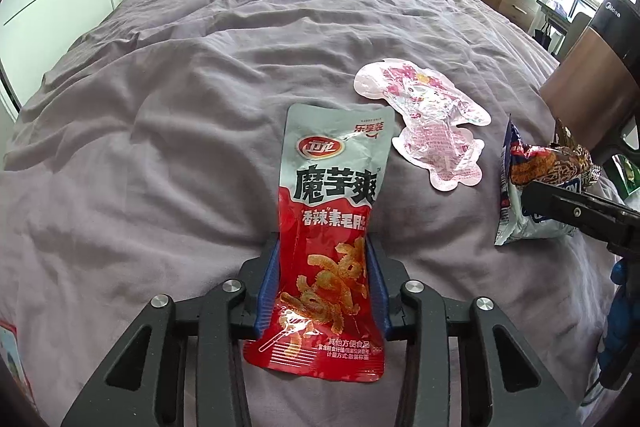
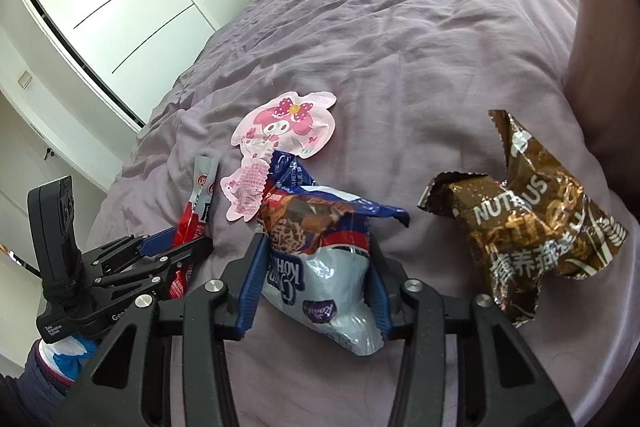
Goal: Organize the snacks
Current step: 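Lift both held packets and carry them around the kettle toward the green tray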
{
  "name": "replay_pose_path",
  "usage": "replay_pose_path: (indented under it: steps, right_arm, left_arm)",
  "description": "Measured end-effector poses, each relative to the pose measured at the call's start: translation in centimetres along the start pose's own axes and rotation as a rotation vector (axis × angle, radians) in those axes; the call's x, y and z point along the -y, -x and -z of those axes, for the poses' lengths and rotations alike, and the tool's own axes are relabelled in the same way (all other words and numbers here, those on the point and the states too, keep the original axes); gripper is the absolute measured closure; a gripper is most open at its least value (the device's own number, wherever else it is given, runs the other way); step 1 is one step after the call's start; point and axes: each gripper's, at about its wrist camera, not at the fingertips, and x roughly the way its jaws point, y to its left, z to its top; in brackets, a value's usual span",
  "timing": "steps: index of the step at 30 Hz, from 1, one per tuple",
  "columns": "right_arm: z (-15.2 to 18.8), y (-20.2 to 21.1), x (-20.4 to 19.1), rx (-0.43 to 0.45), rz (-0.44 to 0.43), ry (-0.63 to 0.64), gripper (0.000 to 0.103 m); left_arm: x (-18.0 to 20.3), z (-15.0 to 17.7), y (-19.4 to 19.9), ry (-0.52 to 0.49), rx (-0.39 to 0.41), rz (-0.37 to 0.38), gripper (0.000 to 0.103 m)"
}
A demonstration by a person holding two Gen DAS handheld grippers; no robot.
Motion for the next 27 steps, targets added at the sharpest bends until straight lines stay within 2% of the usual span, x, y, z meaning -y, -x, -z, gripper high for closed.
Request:
replay_pose_path:
  steps: [4, 9, 18, 27]
  right_arm:
    - [0.1, 0.1, 0.1, 0.005, 0.004, 0.008, 0.000]
    - [0.2, 0.1, -0.3, 0.009, 0.015, 0.026, 0.000]
    - [0.1, 1.0, -0.7, 0.018, -0.005, 0.020, 0.000]
    - [0.1, 1.9, -1.2, 0.022, -0.019, 0.020, 0.000]
  left_arm:
    - [-0.6, 0.0, -0.2, 0.034, -0.001, 0.035, 0.074]
    - [-0.2, 0.0, -0.2, 0.029, 0.000, 0.017, 0.076]
    - [-0.5, 0.1, 1.2, 0.091, 0.011, 0.054, 0.080]
    - [-0.3, 0.6, 2.3, 0.126, 0.020, 0.052, 0.080]
